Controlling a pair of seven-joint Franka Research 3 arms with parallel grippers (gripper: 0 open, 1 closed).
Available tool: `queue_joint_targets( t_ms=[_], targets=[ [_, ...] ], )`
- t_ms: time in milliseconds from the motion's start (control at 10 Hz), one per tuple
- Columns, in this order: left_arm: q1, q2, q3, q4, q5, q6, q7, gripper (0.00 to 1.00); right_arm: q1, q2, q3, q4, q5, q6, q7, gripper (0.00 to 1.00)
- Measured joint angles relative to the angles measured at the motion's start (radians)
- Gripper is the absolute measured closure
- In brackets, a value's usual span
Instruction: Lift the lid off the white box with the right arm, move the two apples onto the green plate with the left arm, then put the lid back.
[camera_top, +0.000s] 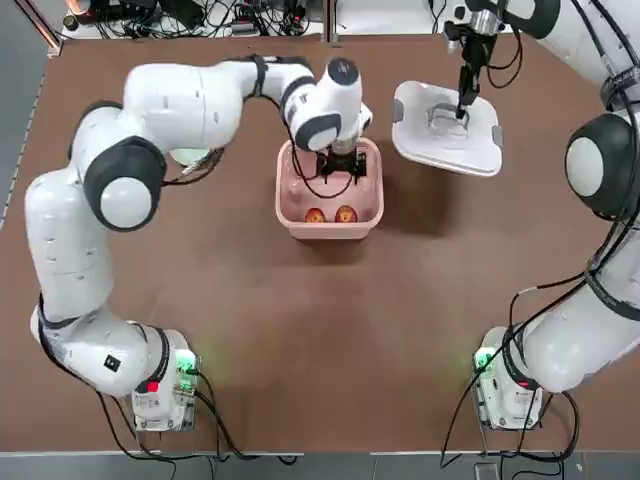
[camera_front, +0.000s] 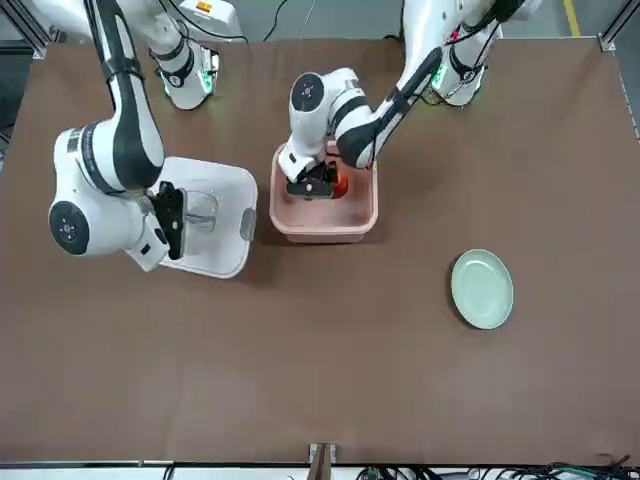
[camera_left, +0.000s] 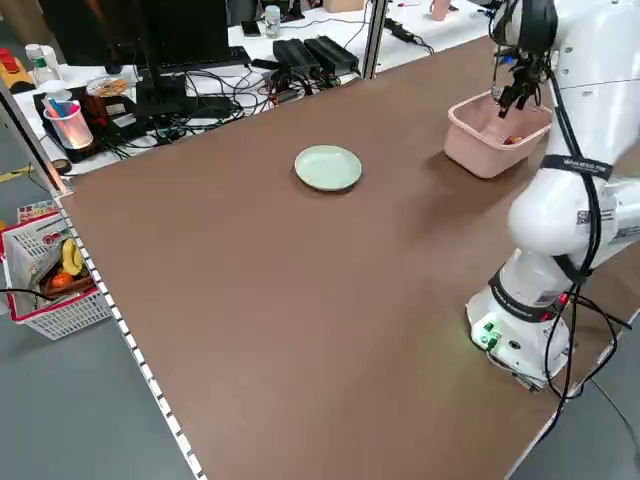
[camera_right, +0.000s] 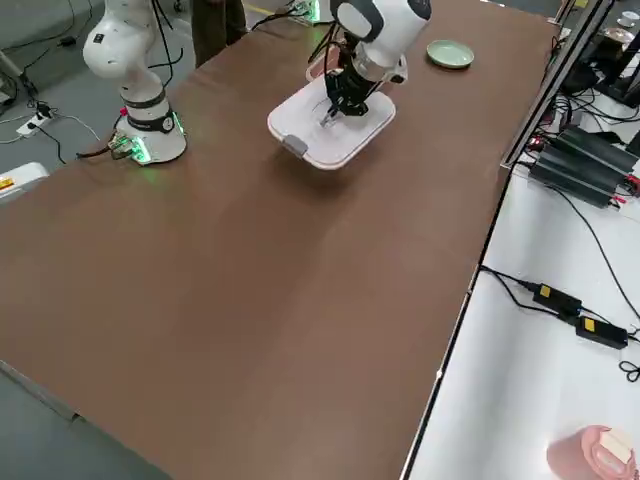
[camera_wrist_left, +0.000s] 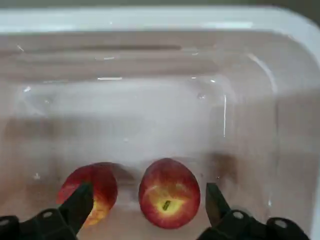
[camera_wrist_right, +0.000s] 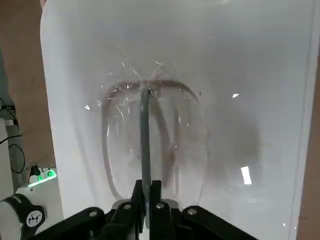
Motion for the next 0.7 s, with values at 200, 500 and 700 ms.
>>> queue_joint_targets(
  t_ms=[200,500,700],
  targets=[
    [-0.025,0.021,0.000,-0.002,0.004,0.013,-0.040,0.01,-0.008,0.000,0.000,-0.001,0.000,0.000,-0.008,0.93],
    [-0.036,0.027,0.000,-0.036,0.004,0.074,-0.056,0.04,-0.010,0.000,0.000,-0.001,0.000,-0.006,-0.010,0.93],
    [-0.051,0.041,0.000,-0.046,0.004,0.091,-0.079,0.04,-0.017,0.000,0.000,-0.002,0.000,-0.008,-0.013,0.93]
  ],
)
